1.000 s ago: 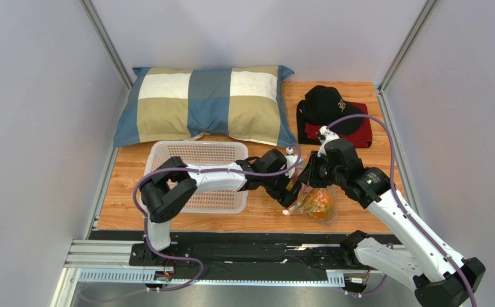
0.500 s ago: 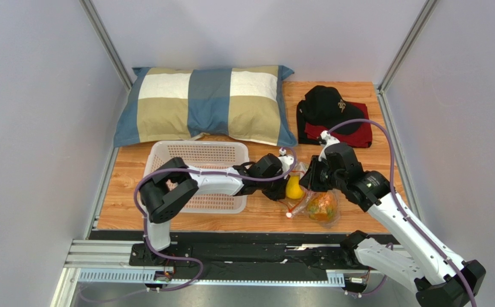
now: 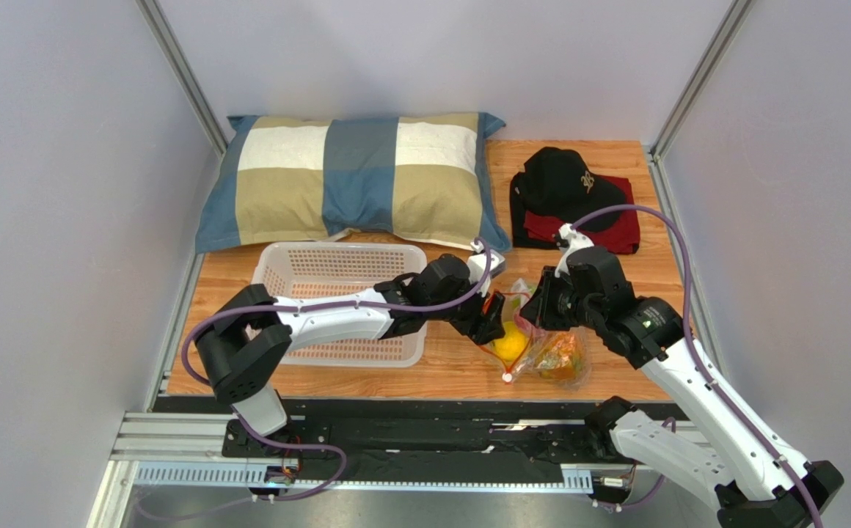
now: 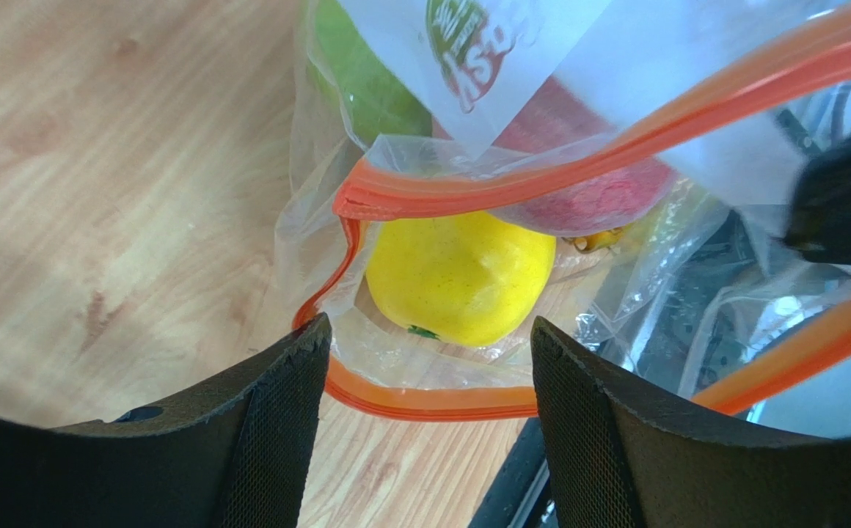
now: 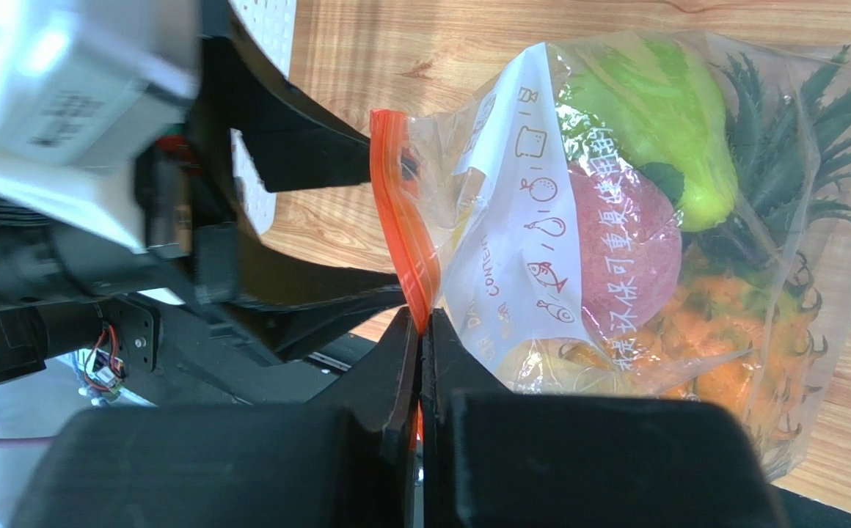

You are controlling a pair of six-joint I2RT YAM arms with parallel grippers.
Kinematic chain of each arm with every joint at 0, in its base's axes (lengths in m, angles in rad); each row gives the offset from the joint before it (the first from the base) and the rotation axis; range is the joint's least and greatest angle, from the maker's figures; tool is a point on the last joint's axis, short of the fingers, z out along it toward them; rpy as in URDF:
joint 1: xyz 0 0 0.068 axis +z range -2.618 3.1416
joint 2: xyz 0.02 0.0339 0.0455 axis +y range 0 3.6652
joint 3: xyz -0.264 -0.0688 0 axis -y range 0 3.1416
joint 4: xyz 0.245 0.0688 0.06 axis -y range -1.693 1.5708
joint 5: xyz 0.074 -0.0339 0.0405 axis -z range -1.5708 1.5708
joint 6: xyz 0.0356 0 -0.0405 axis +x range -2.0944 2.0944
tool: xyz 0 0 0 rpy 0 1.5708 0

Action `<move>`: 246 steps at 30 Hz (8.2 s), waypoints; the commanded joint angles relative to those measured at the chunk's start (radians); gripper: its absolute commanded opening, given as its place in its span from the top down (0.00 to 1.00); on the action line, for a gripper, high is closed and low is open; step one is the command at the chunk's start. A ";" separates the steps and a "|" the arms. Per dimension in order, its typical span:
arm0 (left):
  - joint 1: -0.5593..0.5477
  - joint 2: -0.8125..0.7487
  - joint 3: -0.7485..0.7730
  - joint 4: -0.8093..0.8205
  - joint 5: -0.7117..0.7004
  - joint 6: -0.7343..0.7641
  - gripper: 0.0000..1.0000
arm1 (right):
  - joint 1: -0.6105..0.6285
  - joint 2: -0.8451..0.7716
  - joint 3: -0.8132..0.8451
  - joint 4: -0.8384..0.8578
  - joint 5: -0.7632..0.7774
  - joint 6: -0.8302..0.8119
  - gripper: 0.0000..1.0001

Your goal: Open the zip-top bag and remove the fake food

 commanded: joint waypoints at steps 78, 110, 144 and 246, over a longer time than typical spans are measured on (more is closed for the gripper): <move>0.114 -0.596 -0.342 -0.454 -0.721 -0.322 1.00 | 0.017 -0.032 -0.015 0.034 0.089 0.001 1.00; -0.141 -0.069 -0.058 0.098 -0.190 -0.083 0.04 | 0.017 -0.033 0.017 0.031 -0.002 0.004 1.00; -0.139 -0.088 -0.037 0.093 -0.299 -0.003 1.00 | 0.032 -0.046 -0.013 0.006 0.093 -0.004 1.00; -0.108 0.148 -0.170 0.717 -0.155 -0.118 0.40 | 0.115 -0.013 0.011 0.109 -0.022 0.131 1.00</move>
